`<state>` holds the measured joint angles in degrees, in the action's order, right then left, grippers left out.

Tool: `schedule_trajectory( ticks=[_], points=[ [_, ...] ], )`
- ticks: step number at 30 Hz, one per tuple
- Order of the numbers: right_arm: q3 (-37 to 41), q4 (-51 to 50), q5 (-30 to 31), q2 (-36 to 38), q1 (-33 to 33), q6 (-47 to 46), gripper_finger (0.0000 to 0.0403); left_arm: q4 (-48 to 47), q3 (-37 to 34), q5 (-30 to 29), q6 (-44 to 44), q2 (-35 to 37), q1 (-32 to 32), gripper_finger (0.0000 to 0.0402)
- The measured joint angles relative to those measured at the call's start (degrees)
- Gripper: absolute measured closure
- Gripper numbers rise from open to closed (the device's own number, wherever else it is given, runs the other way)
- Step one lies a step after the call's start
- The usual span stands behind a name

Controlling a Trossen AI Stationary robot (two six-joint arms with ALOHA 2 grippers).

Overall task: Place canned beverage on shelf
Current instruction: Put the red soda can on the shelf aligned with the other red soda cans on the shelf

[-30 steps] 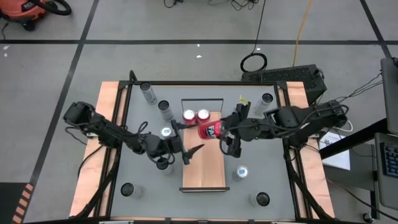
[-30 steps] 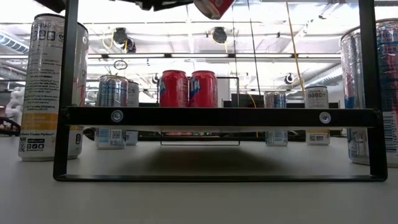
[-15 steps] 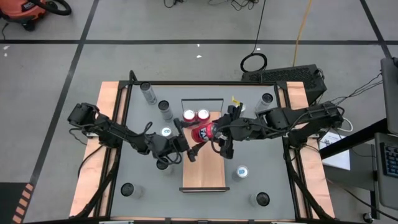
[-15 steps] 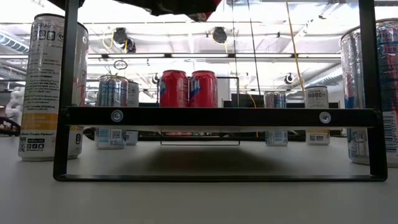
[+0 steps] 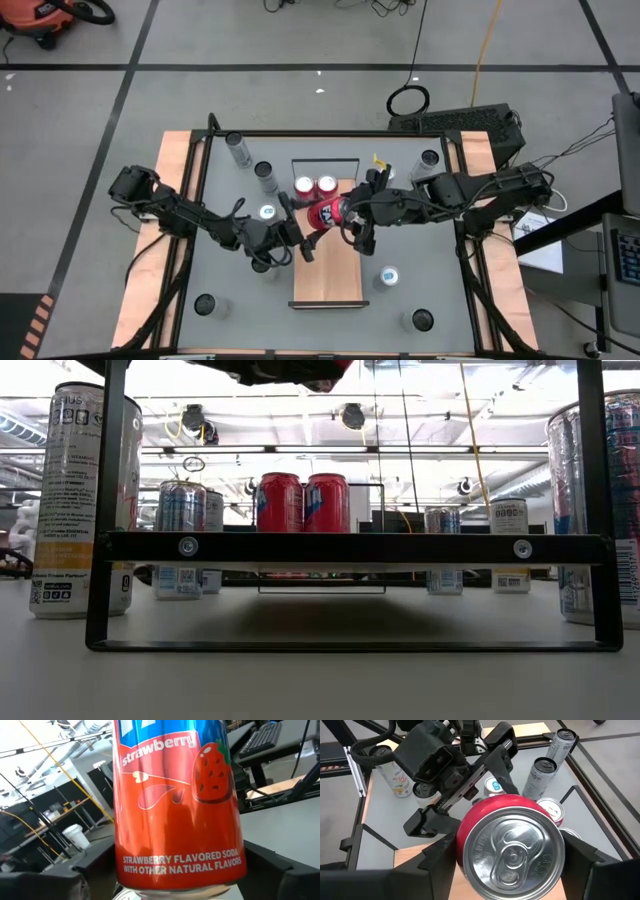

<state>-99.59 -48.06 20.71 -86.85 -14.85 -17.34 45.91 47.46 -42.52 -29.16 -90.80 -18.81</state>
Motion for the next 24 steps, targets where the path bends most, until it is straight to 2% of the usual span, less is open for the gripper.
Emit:
schedule_trajectory(
  ticks=[7,12,18,24],
  points=[
    [0.0,0.1,0.0,0.0,0.0,0.6,0.016,-0.2,0.0,-0.1,1.4,0.0,-0.2,0.0104],
    [0.0,-0.7,-0.3,0.0,0.0,2.2,0.0129,-0.3,0.0,-0.2,1.7,0.0,-1.2,0.0107],
    [-0.1,-1.5,-4.2,0.1,-0.3,6.5,0.0082,-0.6,-0.1,0.3,4.0,0.0,-3.0,0.0108],
    [-0.1,-1.5,-4.3,0.1,-0.3,7.4,0.0068,-0.5,-0.1,0.3,6.2,0.0,-3.4,0.0108]
  ],
)
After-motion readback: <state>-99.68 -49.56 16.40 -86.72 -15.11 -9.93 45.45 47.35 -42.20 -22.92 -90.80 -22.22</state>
